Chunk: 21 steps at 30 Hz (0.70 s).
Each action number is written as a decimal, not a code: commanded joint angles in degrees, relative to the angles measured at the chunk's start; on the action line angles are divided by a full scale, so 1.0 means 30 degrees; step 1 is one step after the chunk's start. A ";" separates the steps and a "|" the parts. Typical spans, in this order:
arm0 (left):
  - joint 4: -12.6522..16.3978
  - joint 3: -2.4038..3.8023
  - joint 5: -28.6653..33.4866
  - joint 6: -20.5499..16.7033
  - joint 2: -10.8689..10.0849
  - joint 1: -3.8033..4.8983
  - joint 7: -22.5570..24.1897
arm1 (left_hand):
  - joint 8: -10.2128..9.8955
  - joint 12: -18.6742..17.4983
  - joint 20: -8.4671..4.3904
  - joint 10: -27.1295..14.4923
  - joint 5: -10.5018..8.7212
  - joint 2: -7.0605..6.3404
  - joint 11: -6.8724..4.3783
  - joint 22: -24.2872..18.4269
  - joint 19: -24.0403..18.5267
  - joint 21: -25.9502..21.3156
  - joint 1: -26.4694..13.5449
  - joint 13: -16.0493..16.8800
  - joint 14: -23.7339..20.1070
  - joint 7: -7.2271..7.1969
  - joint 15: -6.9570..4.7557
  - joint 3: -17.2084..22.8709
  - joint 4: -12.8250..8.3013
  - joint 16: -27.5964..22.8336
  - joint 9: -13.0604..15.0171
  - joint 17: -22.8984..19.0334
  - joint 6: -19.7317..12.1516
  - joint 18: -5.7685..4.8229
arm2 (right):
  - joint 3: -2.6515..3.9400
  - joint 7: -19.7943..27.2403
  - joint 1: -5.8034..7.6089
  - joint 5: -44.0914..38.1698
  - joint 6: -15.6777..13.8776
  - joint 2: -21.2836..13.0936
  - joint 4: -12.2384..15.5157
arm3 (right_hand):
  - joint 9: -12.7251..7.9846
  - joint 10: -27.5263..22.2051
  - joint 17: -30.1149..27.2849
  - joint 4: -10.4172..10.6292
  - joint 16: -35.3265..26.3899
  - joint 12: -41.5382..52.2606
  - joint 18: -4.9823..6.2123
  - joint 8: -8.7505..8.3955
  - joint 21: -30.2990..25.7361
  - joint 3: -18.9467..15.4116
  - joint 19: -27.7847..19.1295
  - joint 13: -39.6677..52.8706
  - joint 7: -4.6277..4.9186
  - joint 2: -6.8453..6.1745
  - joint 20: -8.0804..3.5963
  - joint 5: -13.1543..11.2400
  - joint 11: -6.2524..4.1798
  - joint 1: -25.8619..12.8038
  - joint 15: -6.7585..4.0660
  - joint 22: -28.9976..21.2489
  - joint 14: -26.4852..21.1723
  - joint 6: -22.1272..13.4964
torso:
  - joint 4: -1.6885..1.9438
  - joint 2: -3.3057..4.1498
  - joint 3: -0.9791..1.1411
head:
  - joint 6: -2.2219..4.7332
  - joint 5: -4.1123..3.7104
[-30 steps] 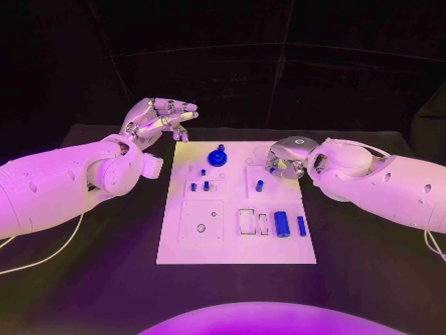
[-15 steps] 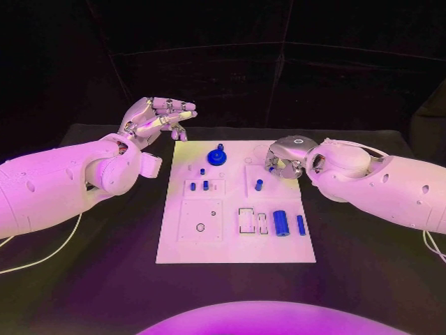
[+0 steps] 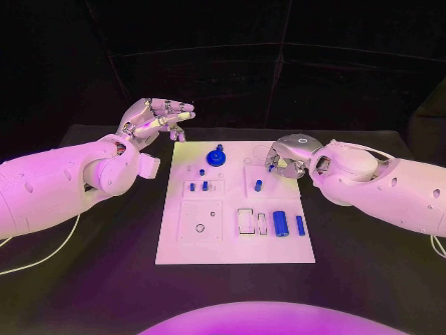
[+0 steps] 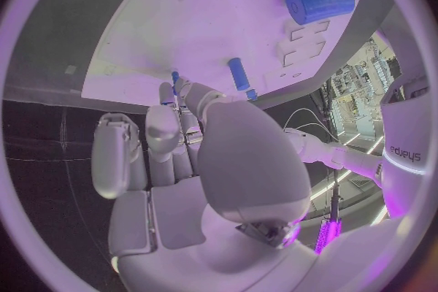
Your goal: Assemble the parts on the task board
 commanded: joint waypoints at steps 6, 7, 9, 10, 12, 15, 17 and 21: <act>-0.0183 0.0016 0.0127 0.0253 -0.0034 0.0028 -0.0021 | 0.0083 0.0072 -0.0003 0.0076 0.0032 -0.0101 0.0039 -0.0017 -0.0148 -0.0063 -0.0115 0.0006 -0.0183 -0.0052 0.0003 -0.0115 -0.0043 -0.0118 -0.0003 -0.0015 0.0012 0.0276 | 0.0068 -0.0343 0.0067 0.0493 -0.1571 -0.0741 0.1360 | -0.0011 0.0050 0.0011 -0.0063 0.0160 -0.0139 -0.0186 -0.0055 0.0085 0.0211 0.0142 -0.0021 -0.0007 -0.0041 -0.0057 0.0077 0.0023 -0.0228 -0.0135 0.0837 0.0440 0.0102 | 0.0016 -0.0006 -0.0027 | 0.0020 -0.0024; -0.0187 0.0016 0.0127 0.0256 -0.0036 0.0028 -0.0023 | 0.0083 0.0072 -0.0003 0.0076 0.0032 -0.0101 0.0039 -0.0017 -0.0148 -0.0063 -0.0115 0.0006 -0.0183 -0.0052 0.0003 -0.0115 -0.0043 -0.0118 -0.0003 -0.0015 0.0012 0.0276 | 0.0088 -0.0338 0.0069 0.0556 -0.1669 -0.0850 0.1650 | -0.0013 0.0051 0.0015 -0.0076 0.0168 -0.0145 -0.0188 -0.0060 0.0092 0.0221 0.0148 -0.0021 -0.0006 -0.0051 -0.0058 0.0079 0.0024 -0.0234 -0.0134 0.0849 0.0441 0.0101 | 0.0030 0.0004 -0.0022 | 0.0026 -0.0013; -0.0182 0.0016 0.0127 0.0261 -0.0038 0.0028 -0.0024 | 0.0078 0.0088 -0.0003 0.0034 0.0033 -0.0120 0.0052 -0.0048 -0.0163 -0.0107 -0.0122 -0.0004 -0.0216 -0.0038 0.0011 -0.0147 -0.0056 -0.0143 -0.0010 -0.0044 -0.0023 0.0271 | 0.0120 -0.0352 0.0071 0.0657 -0.1775 -0.0999 0.2188 | -0.0013 0.0051 0.0015 -0.0076 0.0168 -0.0145 -0.0188 -0.0060 0.0092 0.0221 0.0148 -0.0021 -0.0006 -0.0051 -0.0058 0.0079 0.0024 -0.0234 -0.0134 0.0849 0.0441 0.0101 | 0.0041 -0.0003 -0.0027 | 0.0017 0.0020; -0.0171 0.0016 0.0127 0.0260 -0.0041 0.0028 -0.0022 | 0.0078 0.0088 -0.0003 0.0034 0.0033 -0.0120 0.0052 -0.0048 -0.0163 -0.0107 -0.0122 -0.0004 -0.0216 -0.0038 0.0011 -0.0147 -0.0056 -0.0143 -0.0010 -0.0044 -0.0023 0.0271 | 0.0137 -0.0381 0.0072 0.0712 -0.1811 -0.1069 0.2563 | -0.0013 0.0051 0.0015 -0.0076 0.0168 -0.0145 -0.0188 -0.0060 0.0092 0.0221 0.0148 -0.0021 -0.0006 -0.0051 -0.0058 0.0079 0.0024 -0.0234 -0.0134 0.0849 0.0441 0.0101 | 0.0034 -0.0008 -0.0017 | 0.0015 0.0051; -0.0129 0.0016 0.0127 0.0245 -0.0043 0.0028 -0.0016 | 0.0078 0.0088 -0.0003 0.0034 0.0033 -0.0120 0.0052 -0.0048 -0.0163 -0.0107 -0.0122 -0.0004 -0.0216 -0.0038 0.0011 -0.0147 -0.0056 -0.0143 -0.0010 -0.0044 -0.0023 0.0271 | 0.0160 -0.0440 0.0073 0.0786 -0.1821 -0.1136 0.3258 | -0.0016 0.0056 0.0022 -0.0121 0.0193 -0.0169 -0.0195 -0.0072 0.0114 0.0263 0.0164 -0.0022 0.0000 -0.0071 -0.0063 0.0096 0.0029 -0.0252 -0.0133 0.0882 0.0442 0.0103 | 0.0029 -0.0017 -0.0026 | 0.0017 0.0098; -0.0006 0.0016 0.0127 0.0251 -0.0026 0.0028 -0.0005 | 0.0078 0.0088 -0.0003 0.0034 0.0033 -0.0120 0.0052 -0.0048 -0.0163 -0.0107 -0.0122 -0.0004 -0.0216 -0.0038 0.0011 -0.0147 -0.0056 -0.0143 -0.0010 -0.0044 -0.0023 0.0271 | 0.0177 -0.0482 0.0073 0.0923 -0.1746 -0.0994 0.4095 | -0.0016 0.0056 0.0022 -0.0121 0.0193 -0.0169 -0.0195 -0.0072 0.0114 0.0263 0.0164 -0.0022 0.0000 -0.0071 -0.0063 0.0096 0.0029 -0.0252 -0.0133 0.0882 0.0442 0.0103 | 0.0056 -0.0030 -0.0057 | 0.0003 0.0170; 0.0059 0.0016 0.0127 0.0260 -0.0007 0.0028 -0.0003 | 0.0078 0.0088 -0.0003 0.0034 0.0033 -0.0120 0.0052 -0.0048 -0.0163 -0.0107 -0.0122 -0.0004 -0.0216 -0.0038 0.0011 -0.0147 -0.0056 -0.0143 -0.0010 -0.0044 -0.0023 0.0271 | 0.0180 -0.0474 0.0072 0.1016 -0.1686 -0.0812 0.4336 | -0.0017 0.0055 0.0030 -0.0127 0.0202 -0.0174 -0.0195 -0.0075 0.0115 0.0270 0.0164 -0.0023 0.0003 -0.0073 -0.0064 0.0098 0.0030 -0.0256 -0.0132 0.0883 0.0443 0.0101 | 0.0067 -0.0024 -0.0069 | -0.0001 0.0199; 0.0239 0.0017 0.0127 0.0278 0.0066 0.0029 0.0010 | 0.0080 0.0094 -0.0004 0.0025 0.0034 -0.0115 0.0053 -0.0056 -0.0166 -0.0119 -0.0112 -0.0006 -0.0224 -0.0037 0.0012 -0.0148 -0.0064 -0.0149 -0.0011 -0.0053 -0.0030 0.0270 | 0.0173 -0.0382 0.0065 0.1208 -0.1368 -0.0045 0.4643 | -0.0030 0.0041 0.0026 -0.0197 0.0235 -0.0227 -0.0196 -0.0113 0.0123 0.0361 0.0161 -0.0027 0.0022 -0.0074 -0.0064 0.0132 0.0047 -0.0287 -0.0124 0.0890 0.0442 0.0073 | 0.0088 0.0010 -0.0072 | -0.0050 0.0451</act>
